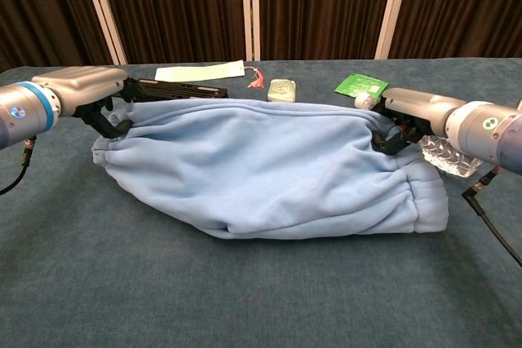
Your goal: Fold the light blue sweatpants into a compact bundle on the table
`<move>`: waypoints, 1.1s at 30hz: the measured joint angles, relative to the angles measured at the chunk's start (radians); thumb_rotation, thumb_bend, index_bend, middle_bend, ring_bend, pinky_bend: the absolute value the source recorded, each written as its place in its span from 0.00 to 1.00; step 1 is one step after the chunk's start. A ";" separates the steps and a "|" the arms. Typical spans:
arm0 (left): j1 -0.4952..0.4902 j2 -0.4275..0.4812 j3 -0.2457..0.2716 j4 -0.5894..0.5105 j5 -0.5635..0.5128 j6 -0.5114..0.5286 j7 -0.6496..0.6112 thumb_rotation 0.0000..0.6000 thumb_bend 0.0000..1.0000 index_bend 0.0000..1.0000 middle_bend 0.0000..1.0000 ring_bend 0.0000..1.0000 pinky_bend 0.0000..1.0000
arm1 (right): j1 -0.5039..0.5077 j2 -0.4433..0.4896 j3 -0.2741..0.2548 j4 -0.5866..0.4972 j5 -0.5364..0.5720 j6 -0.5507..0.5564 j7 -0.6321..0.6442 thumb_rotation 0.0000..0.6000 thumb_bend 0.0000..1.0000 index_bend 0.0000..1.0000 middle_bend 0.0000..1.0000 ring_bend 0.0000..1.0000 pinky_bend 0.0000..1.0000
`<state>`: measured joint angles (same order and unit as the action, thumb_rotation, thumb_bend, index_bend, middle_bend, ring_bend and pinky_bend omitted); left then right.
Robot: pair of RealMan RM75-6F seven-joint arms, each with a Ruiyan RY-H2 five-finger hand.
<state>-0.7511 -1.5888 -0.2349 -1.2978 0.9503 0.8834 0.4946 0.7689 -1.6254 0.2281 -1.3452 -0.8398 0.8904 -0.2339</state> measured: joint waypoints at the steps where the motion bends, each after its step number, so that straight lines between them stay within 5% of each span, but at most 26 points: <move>1: -0.005 -0.005 0.000 0.007 -0.010 -0.007 0.004 1.00 0.52 0.05 0.00 0.01 0.13 | 0.000 -0.001 0.000 0.000 0.000 0.002 -0.003 1.00 0.39 0.20 0.13 0.13 0.06; 3: -0.014 -0.014 -0.001 0.018 -0.030 -0.021 0.001 1.00 0.51 0.00 0.00 0.00 0.06 | -0.002 0.000 -0.006 -0.004 -0.003 0.004 -0.010 1.00 0.21 0.02 0.01 0.01 0.00; 7: -0.020 -0.021 -0.003 0.035 -0.044 -0.017 -0.012 1.00 0.42 0.00 0.00 0.00 0.00 | -0.012 0.019 -0.012 -0.035 -0.028 0.012 -0.008 1.00 0.04 0.00 0.00 0.00 0.00; 15: -0.008 0.022 -0.010 -0.005 -0.053 -0.007 -0.058 1.00 0.43 0.00 0.00 0.00 0.00 | -0.053 0.102 -0.029 -0.149 -0.172 0.099 0.010 1.00 0.03 0.00 0.00 0.00 0.00; 23: 0.045 0.176 0.002 -0.167 -0.043 0.056 -0.072 1.00 0.49 0.00 0.00 0.00 0.00 | -0.112 0.244 -0.080 -0.239 -0.437 0.205 0.078 1.00 0.03 0.00 0.00 0.00 0.00; 33: 0.182 0.367 0.044 -0.351 0.054 0.231 -0.135 1.00 0.51 0.00 0.00 0.00 0.00 | -0.146 0.375 -0.222 -0.213 -0.800 0.260 0.222 1.00 0.04 0.05 0.05 0.00 0.00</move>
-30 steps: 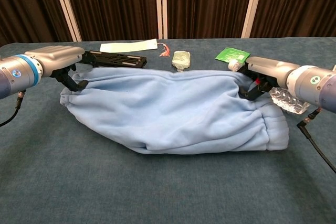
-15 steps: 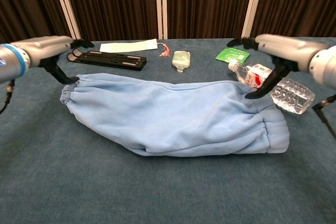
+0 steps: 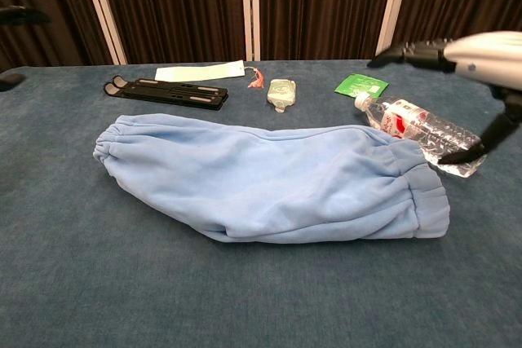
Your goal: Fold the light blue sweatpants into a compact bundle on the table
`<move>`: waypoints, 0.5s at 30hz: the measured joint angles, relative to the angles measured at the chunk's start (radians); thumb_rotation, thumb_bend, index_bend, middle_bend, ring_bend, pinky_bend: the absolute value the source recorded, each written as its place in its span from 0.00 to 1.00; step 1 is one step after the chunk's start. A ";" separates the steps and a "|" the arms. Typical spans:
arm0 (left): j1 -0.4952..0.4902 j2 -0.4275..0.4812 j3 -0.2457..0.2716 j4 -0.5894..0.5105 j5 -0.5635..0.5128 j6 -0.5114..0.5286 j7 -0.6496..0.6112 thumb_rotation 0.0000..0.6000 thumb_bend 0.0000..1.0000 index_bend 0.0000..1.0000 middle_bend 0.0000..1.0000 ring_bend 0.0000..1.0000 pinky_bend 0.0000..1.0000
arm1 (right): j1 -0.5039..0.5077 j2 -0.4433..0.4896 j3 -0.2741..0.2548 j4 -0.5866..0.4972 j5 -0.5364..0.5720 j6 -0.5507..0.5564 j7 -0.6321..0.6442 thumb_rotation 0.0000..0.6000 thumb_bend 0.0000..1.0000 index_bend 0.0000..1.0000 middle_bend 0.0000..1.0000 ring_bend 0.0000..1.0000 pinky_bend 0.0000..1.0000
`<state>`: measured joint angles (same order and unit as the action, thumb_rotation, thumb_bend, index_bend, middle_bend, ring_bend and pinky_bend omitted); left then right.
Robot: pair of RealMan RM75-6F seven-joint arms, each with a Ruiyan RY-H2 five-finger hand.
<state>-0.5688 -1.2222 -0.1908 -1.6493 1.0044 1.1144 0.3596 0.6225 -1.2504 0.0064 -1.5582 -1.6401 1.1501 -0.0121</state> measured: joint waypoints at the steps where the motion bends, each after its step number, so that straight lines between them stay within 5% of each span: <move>1: 0.013 0.013 0.005 -0.014 0.007 0.013 -0.006 1.00 0.51 0.00 0.00 0.00 0.00 | 0.000 0.001 -0.015 0.021 -0.033 0.004 0.016 1.00 0.04 0.05 0.05 0.00 0.00; 15: 0.184 0.101 0.085 -0.151 0.138 0.207 -0.088 1.00 0.52 0.00 0.00 0.00 0.00 | 0.071 -0.125 -0.131 0.337 -0.300 0.006 0.062 1.00 0.05 0.04 0.03 0.00 0.00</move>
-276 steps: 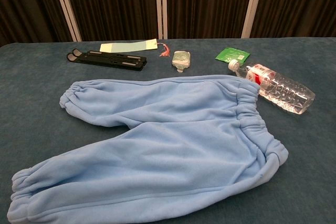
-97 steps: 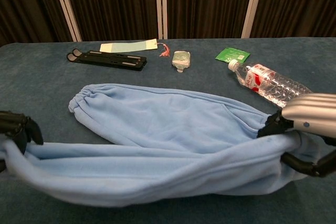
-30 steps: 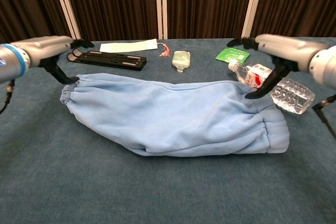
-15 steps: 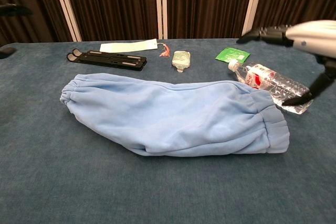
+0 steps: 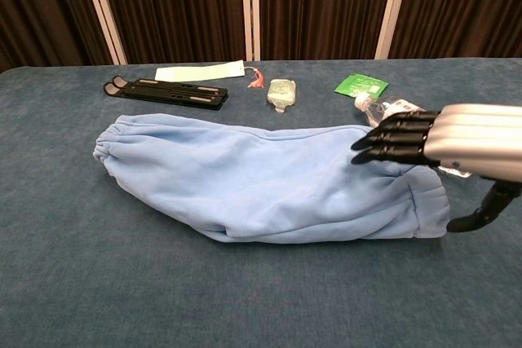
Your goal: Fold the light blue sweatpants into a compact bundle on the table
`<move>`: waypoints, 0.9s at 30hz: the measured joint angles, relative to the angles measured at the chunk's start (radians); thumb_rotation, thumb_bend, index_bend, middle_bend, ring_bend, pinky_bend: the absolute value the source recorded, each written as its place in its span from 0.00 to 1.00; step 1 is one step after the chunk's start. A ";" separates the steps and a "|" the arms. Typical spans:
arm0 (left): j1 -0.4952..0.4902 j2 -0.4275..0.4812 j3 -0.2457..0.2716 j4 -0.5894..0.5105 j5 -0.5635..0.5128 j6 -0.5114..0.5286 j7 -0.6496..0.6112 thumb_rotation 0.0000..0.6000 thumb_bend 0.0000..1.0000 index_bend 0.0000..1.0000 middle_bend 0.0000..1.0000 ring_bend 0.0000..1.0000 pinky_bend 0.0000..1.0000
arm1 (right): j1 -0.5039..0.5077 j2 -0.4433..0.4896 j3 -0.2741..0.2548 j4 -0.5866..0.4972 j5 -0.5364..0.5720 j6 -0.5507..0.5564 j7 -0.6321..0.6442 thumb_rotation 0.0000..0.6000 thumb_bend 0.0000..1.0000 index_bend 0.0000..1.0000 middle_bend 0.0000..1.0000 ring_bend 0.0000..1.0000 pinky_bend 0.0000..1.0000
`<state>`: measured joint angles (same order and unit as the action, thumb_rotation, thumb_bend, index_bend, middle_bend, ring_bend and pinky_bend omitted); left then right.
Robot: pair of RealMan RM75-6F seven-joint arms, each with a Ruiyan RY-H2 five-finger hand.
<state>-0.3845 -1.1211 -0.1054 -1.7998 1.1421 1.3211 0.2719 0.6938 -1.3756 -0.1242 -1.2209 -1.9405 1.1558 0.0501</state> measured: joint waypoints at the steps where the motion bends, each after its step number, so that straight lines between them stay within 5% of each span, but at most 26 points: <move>1: 0.011 -0.001 0.007 -0.001 0.012 0.011 -0.009 1.00 0.52 0.00 0.00 0.00 0.00 | 0.005 -0.010 -0.003 0.015 -0.006 -0.003 -0.003 1.00 0.05 0.04 0.03 0.00 0.00; 17: 0.059 -0.033 0.023 0.031 0.073 0.011 -0.074 1.00 0.52 0.00 0.00 0.00 0.00 | 0.046 -0.135 -0.044 0.227 0.002 -0.095 -0.029 1.00 0.07 0.04 0.04 0.00 0.00; 27: 0.067 -0.036 0.018 0.039 0.080 0.004 -0.083 1.00 0.52 0.00 0.00 0.00 0.00 | 0.058 -0.173 -0.044 0.269 0.009 -0.071 -0.010 1.00 0.38 0.22 0.17 0.02 0.00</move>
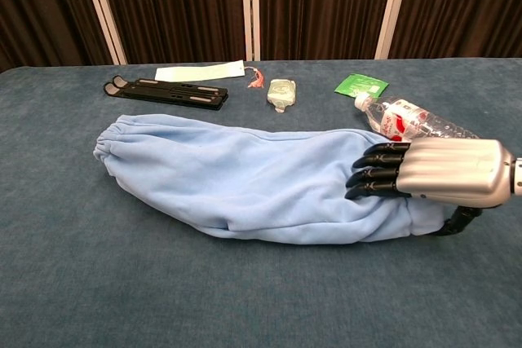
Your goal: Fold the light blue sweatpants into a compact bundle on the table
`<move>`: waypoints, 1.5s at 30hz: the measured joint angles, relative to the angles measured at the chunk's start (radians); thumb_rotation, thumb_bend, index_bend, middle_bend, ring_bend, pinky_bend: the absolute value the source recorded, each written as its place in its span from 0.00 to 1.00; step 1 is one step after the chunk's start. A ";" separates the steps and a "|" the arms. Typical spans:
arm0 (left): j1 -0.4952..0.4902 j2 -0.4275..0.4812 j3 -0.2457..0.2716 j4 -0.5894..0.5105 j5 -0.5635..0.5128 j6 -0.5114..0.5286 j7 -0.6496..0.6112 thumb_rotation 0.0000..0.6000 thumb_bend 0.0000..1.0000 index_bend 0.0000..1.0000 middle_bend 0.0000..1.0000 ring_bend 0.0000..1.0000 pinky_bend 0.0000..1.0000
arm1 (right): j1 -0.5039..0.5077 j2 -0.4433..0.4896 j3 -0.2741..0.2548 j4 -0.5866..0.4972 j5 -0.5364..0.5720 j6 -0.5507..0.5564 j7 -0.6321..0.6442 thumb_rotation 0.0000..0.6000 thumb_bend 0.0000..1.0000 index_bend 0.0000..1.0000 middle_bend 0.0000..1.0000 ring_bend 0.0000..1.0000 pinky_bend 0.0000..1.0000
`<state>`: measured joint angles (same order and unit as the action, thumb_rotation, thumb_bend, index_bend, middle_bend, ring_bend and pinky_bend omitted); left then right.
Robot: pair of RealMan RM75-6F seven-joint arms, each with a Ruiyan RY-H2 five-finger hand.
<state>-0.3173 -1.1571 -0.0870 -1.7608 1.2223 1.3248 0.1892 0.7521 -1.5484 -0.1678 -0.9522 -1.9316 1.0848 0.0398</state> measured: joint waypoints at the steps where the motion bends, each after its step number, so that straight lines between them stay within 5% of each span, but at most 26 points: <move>1: 0.001 0.000 -0.001 0.001 0.000 0.000 -0.002 1.00 0.52 0.00 0.00 0.00 0.00 | 0.001 -0.005 0.000 0.004 0.000 0.002 0.003 1.00 0.40 0.23 0.19 0.04 0.00; 12: 0.011 0.004 -0.006 0.018 0.009 -0.013 -0.029 1.00 0.52 0.00 0.00 0.00 0.00 | 0.002 -0.051 -0.012 0.058 -0.009 0.070 0.048 1.00 0.63 0.55 0.50 0.40 0.41; 21: 0.018 0.006 -0.009 0.019 0.019 -0.018 -0.036 1.00 0.52 0.00 0.00 0.00 0.00 | -0.020 -0.058 -0.045 0.127 -0.044 0.208 0.132 1.00 0.67 0.57 0.53 0.43 0.44; 29: 0.026 0.012 -0.013 0.014 0.022 -0.014 -0.039 1.00 0.52 0.00 0.00 0.00 0.00 | -0.062 0.038 -0.106 0.102 -0.098 0.338 0.140 1.00 0.69 0.58 0.53 0.43 0.44; 39: 0.033 0.018 -0.014 0.006 0.035 -0.011 -0.042 1.00 0.52 0.00 0.00 0.00 0.00 | -0.134 0.239 -0.209 0.001 -0.191 0.464 0.069 1.00 0.71 0.58 0.53 0.44 0.44; 45: 0.032 0.020 -0.017 0.007 0.035 -0.018 -0.046 1.00 0.52 0.00 0.00 0.00 0.00 | -0.124 0.291 -0.203 -0.123 -0.215 0.464 0.010 1.00 0.72 0.59 0.54 0.44 0.44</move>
<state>-0.2848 -1.1373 -0.1044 -1.7538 1.2570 1.3065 0.1432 0.6285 -1.2570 -0.3712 -1.0752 -2.1463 1.5493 0.0499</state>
